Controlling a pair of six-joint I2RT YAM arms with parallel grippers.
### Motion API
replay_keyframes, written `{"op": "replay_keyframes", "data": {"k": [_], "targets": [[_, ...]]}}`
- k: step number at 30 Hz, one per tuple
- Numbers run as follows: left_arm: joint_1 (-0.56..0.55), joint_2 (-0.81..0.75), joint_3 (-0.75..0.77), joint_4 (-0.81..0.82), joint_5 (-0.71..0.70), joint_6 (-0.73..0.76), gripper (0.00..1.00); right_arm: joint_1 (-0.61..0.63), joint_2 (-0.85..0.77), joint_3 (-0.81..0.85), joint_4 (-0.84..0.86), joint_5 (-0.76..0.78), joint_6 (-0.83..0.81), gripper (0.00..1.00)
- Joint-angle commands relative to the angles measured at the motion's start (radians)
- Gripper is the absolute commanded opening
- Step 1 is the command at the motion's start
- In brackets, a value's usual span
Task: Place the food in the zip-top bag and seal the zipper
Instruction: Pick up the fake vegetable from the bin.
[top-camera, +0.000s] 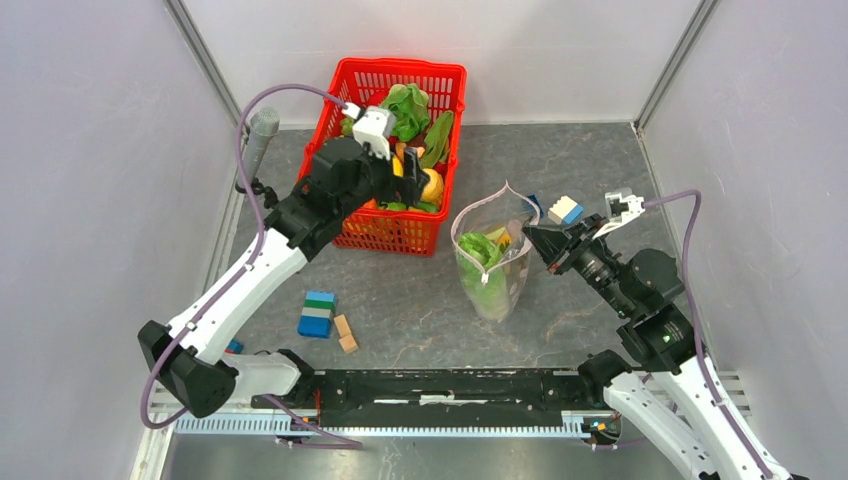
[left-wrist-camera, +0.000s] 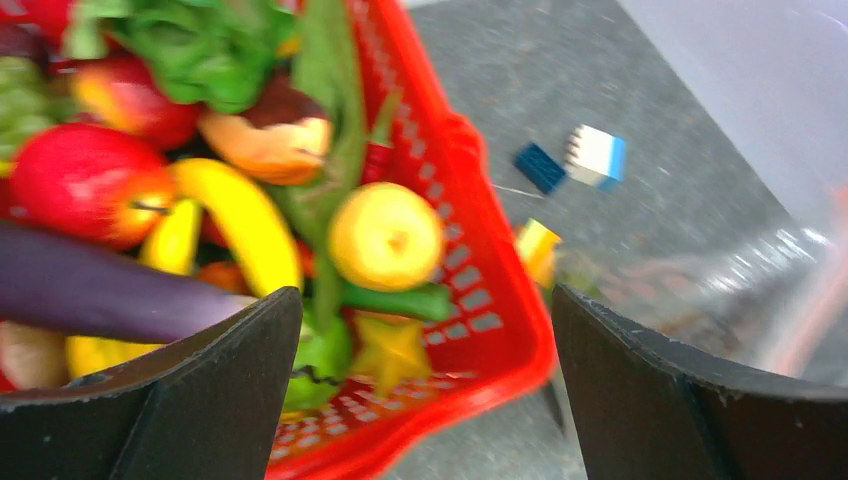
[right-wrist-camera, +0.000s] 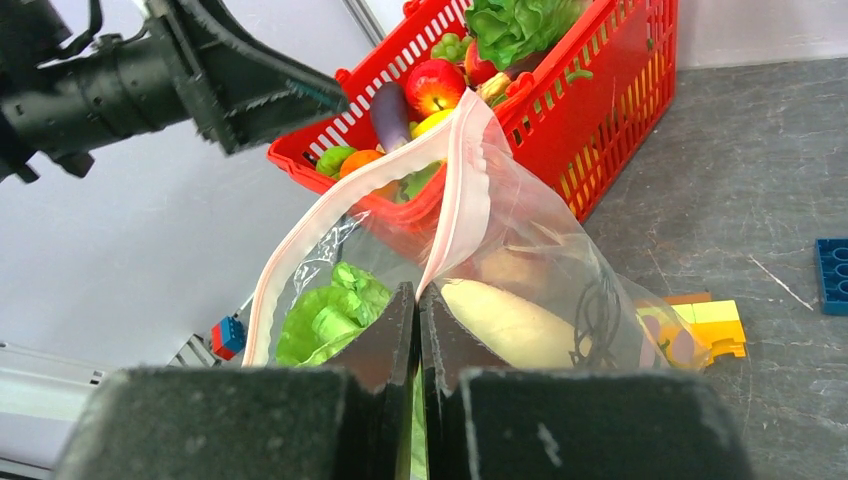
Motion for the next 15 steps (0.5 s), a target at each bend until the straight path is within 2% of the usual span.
{"op": "replay_keyframes", "data": {"k": [1, 5, 9, 15], "targets": [[0.086, 0.064, 0.072, -0.016, -0.121, 0.014, 1.00, 0.002, -0.017, -0.005, 0.051, -0.010, 0.012, 0.06], [0.144, 0.081, 0.049, 0.026, -0.220, -0.017, 1.00, 0.002, -0.025, -0.020, 0.060, -0.014, 0.023, 0.06], [0.222, 0.155, 0.060, 0.023, -0.280, -0.139, 1.00, 0.002, -0.024, -0.030, 0.087, -0.029, 0.037, 0.06], [0.249, 0.213, 0.026, 0.056, -0.402, -0.250, 1.00, 0.002, -0.029, -0.030, 0.078, -0.027, 0.035, 0.06]]}}
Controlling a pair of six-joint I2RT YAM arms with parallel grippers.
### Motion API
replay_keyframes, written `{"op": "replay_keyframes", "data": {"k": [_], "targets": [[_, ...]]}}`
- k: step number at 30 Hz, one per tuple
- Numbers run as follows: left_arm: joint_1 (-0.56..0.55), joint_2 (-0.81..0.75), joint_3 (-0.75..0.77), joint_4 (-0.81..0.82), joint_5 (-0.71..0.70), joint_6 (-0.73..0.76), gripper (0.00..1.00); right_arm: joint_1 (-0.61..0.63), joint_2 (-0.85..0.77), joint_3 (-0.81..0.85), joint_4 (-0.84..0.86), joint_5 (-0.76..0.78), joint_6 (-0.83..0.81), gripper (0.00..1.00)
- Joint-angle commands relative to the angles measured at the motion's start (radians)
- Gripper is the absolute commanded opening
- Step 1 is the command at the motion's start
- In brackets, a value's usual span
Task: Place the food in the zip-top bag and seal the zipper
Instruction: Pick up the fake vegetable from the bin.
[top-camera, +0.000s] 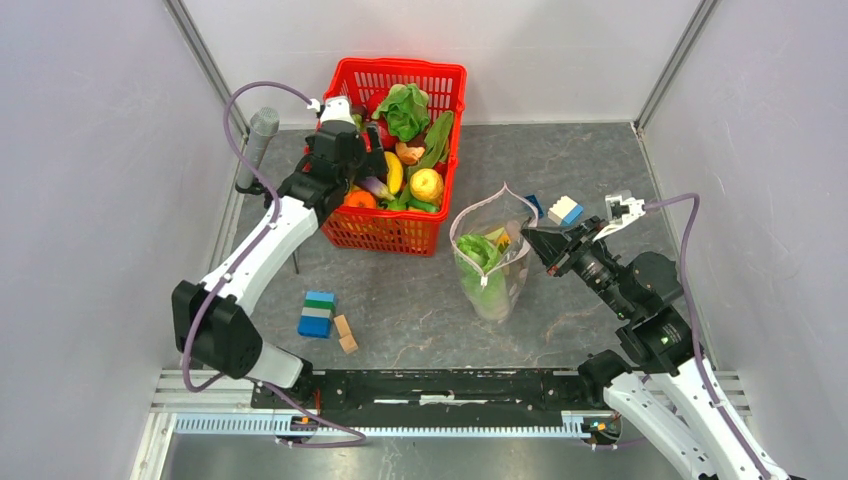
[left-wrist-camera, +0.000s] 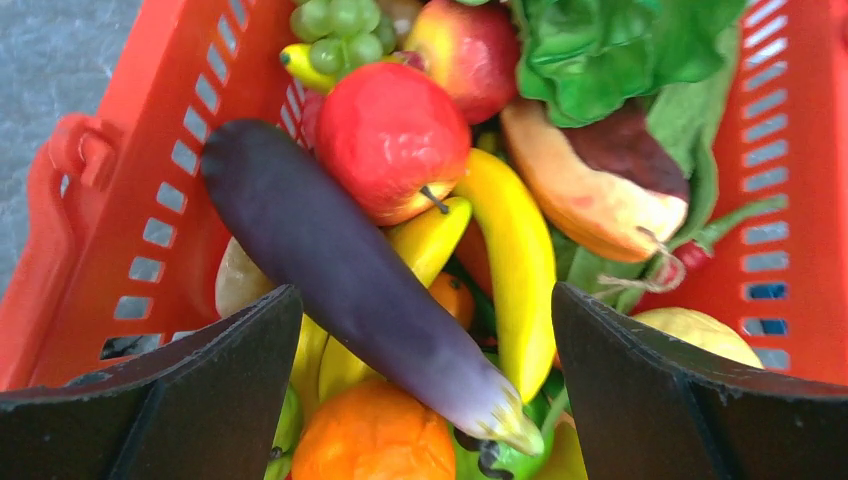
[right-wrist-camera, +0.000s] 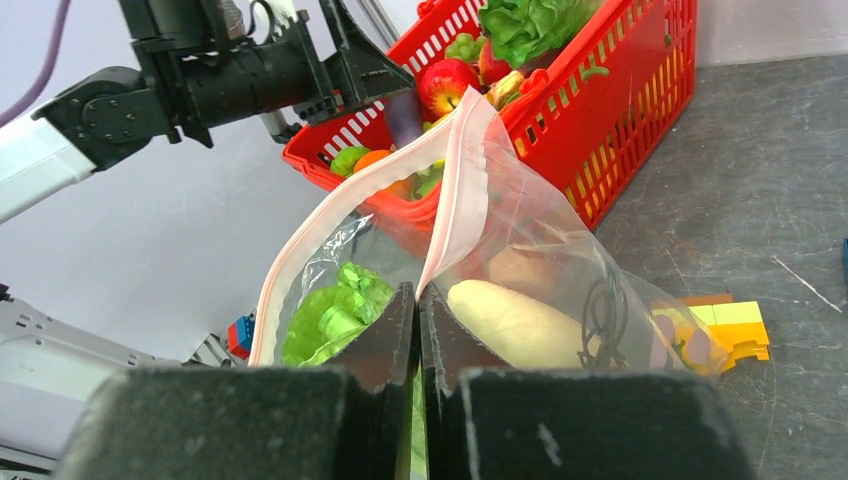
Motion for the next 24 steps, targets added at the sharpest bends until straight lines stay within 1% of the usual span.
{"op": "replay_keyframes", "data": {"k": [1, 7, 10, 14, 16, 19, 22, 24], "targets": [[0.010, 0.021, -0.011, 0.057, -0.123, -0.130, 1.00, 0.001, -0.012, 0.000, 0.044, -0.007, 0.005, 0.06], [0.032, 0.070, -0.013, 0.041, -0.143, -0.194, 0.99, 0.001, -0.018, -0.001, 0.043, 0.004, -0.002, 0.06], [0.036, 0.094, -0.025, 0.047, -0.169, -0.219, 0.97, 0.002, -0.012, -0.006, 0.045, 0.005, -0.001, 0.07], [0.039, 0.121, -0.031, 0.045, -0.155, -0.234, 0.95, 0.001, -0.013, -0.021, 0.060, 0.005, 0.007, 0.07], [0.039, 0.126, -0.048, 0.062, -0.148, -0.234, 0.88, 0.001, -0.012, -0.023, 0.062, 0.005, 0.008, 0.07], [0.041, 0.129, -0.049, 0.065, -0.140, -0.222, 0.67, 0.001, -0.011, -0.023, 0.061, 0.007, 0.008, 0.07], [0.041, 0.094, -0.058, 0.083, -0.110, -0.211, 0.44, 0.001, -0.014, -0.024, 0.060, 0.012, 0.007, 0.06], [0.040, 0.052, -0.065, 0.097, -0.086, -0.205, 0.38, 0.001, -0.016, -0.027, 0.061, 0.016, 0.010, 0.07]]}}
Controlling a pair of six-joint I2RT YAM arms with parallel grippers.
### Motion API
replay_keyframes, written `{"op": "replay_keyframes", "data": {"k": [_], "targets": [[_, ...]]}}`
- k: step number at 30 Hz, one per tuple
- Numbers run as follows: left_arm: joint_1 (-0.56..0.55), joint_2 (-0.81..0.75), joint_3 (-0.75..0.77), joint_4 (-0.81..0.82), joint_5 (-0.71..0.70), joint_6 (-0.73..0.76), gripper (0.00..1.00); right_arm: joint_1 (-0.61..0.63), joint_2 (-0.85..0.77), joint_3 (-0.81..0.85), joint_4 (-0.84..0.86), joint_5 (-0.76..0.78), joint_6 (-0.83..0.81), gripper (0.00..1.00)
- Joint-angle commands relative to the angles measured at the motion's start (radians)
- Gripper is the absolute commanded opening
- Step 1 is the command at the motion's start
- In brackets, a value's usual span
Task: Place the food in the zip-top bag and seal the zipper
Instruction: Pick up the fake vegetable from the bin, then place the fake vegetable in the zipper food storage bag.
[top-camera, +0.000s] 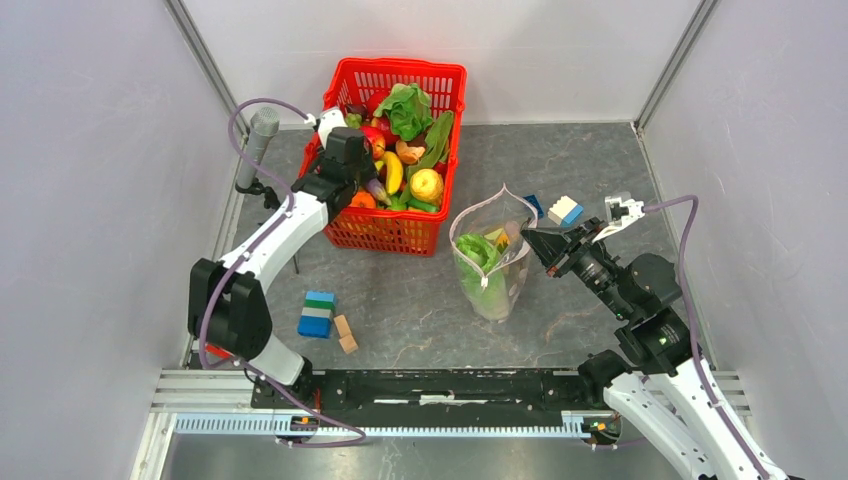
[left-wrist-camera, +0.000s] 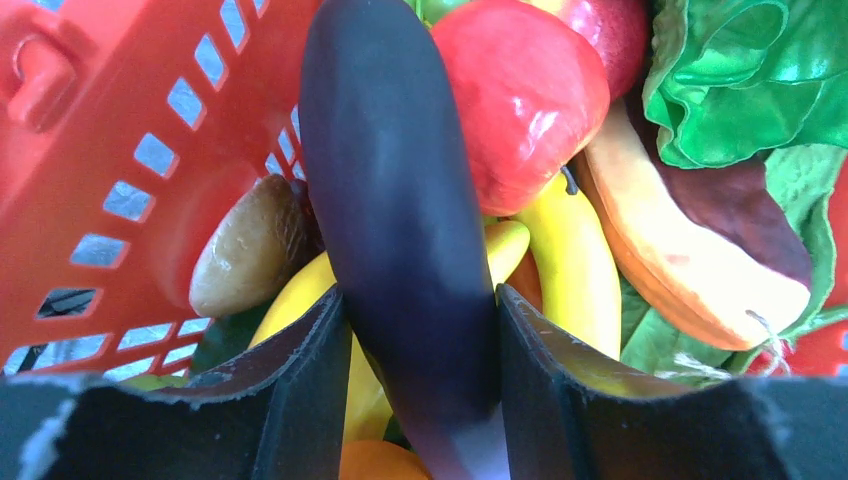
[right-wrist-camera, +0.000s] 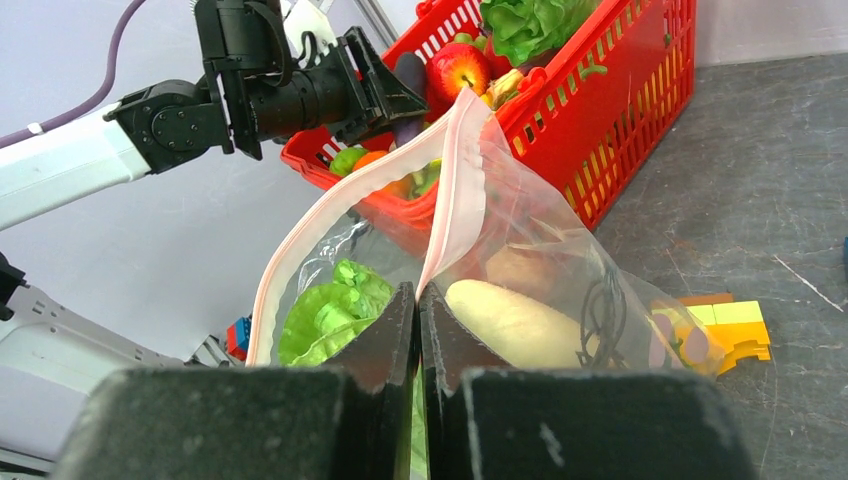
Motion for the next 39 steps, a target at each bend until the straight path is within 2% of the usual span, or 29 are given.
{"op": "replay_keyframes", "data": {"k": [1, 6, 10, 12, 17, 20, 29, 39], "targets": [[0.005, -0.096, -0.020, 0.043, 0.036, -0.001, 0.37, 0.001, -0.008, -0.008, 0.045, 0.018, 0.007, 0.07], [0.006, -0.227, -0.022, 0.060, 0.132, 0.035, 0.35, 0.001, -0.009, -0.019, 0.053, 0.020, 0.013, 0.07], [0.005, -0.323, -0.067, 0.085, 0.152, 0.048, 0.35, 0.001, -0.008, -0.032, 0.070, 0.018, 0.025, 0.07], [0.007, -0.383, -0.124, 0.166, 0.213, 0.063, 0.31, 0.001, -0.004, -0.035, 0.076, 0.009, 0.029, 0.07], [-0.005, -0.487, -0.262, 0.492, 0.550, 0.087, 0.22, 0.001, 0.004, -0.041, 0.095, -0.012, 0.041, 0.07], [-0.044, -0.529, -0.315, 0.645, 0.601, 0.073, 0.21, 0.001, 0.002, -0.052, 0.103, -0.017, 0.055, 0.07], [-0.372, -0.556, -0.365, 0.938, 0.456, 0.253, 0.22, 0.000, -0.004, -0.060, 0.135, -0.025, 0.072, 0.07], [-0.584, -0.401, -0.375, 1.213, 0.256, 0.399, 0.21, 0.001, -0.006, -0.059, 0.151, -0.039, 0.085, 0.07]]}}
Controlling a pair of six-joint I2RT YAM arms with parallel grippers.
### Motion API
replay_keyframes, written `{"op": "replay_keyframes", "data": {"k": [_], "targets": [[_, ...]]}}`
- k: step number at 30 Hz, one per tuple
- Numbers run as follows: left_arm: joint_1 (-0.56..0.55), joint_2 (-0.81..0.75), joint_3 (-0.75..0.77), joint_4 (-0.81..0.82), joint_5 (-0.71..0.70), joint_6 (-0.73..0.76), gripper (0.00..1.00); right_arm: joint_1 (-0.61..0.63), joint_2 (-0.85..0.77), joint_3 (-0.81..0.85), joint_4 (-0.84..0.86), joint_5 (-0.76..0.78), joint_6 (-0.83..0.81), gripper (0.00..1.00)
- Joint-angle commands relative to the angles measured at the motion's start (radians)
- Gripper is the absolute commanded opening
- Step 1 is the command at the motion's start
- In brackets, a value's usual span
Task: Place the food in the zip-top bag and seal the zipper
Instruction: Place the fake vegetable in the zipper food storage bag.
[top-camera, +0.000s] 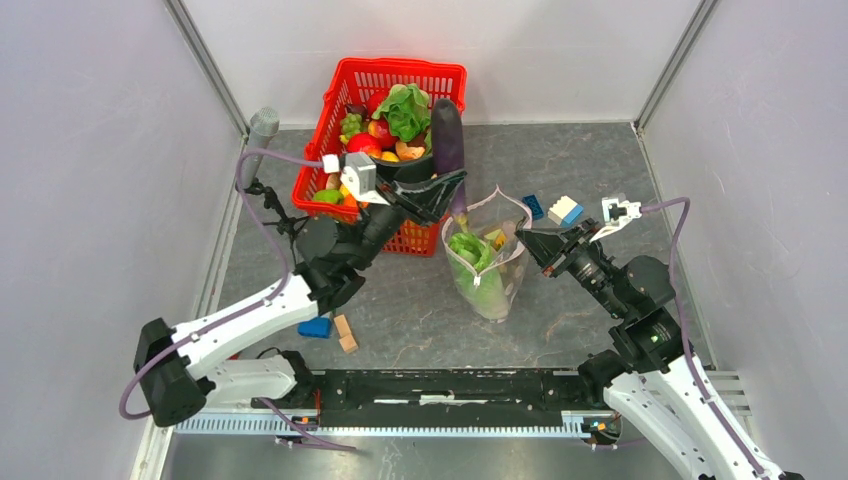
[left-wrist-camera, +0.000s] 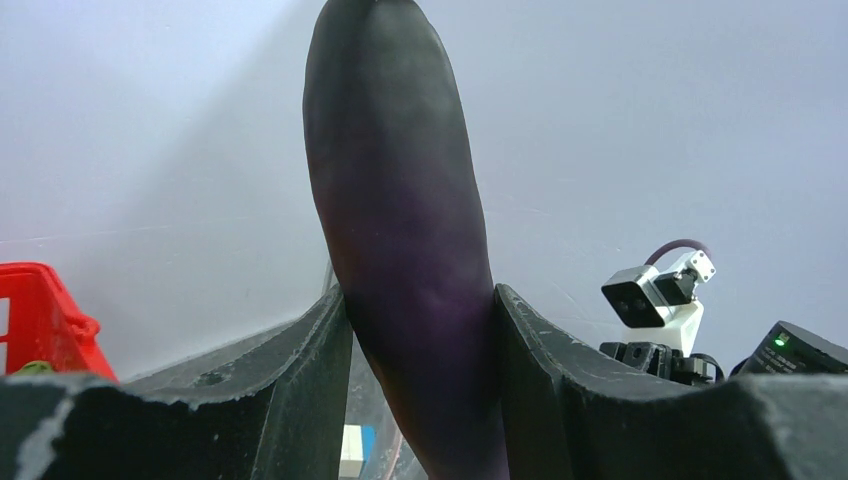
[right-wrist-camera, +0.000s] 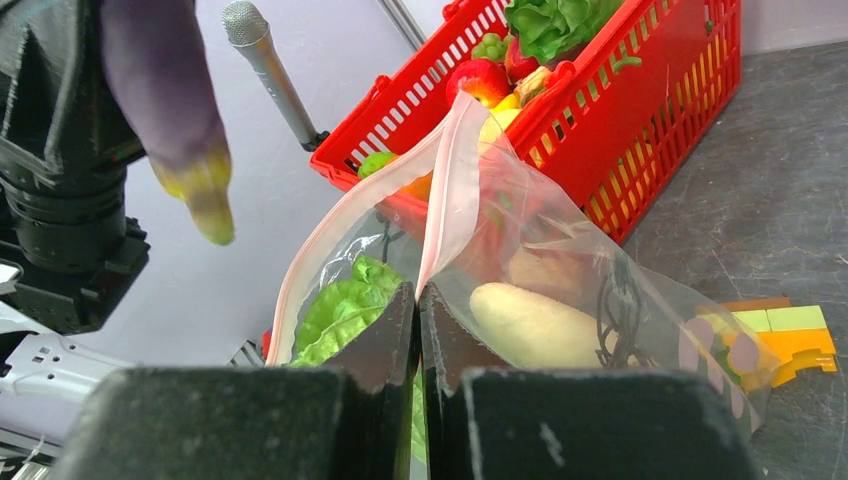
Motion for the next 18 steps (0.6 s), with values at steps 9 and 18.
{"op": "replay_keyframes", "data": {"k": [9, 18], "targets": [[-0.201, 0.238, 0.005, 0.377, -0.285, 0.261, 0.21, 0.002, -0.016, 0.007, 0.051, -0.012, 0.009, 0.07], [-0.302, 0.391, -0.011, 0.637, -0.498, 0.543, 0.21, 0.000, -0.025, 0.026, 0.050, -0.021, 0.009, 0.07]]}}
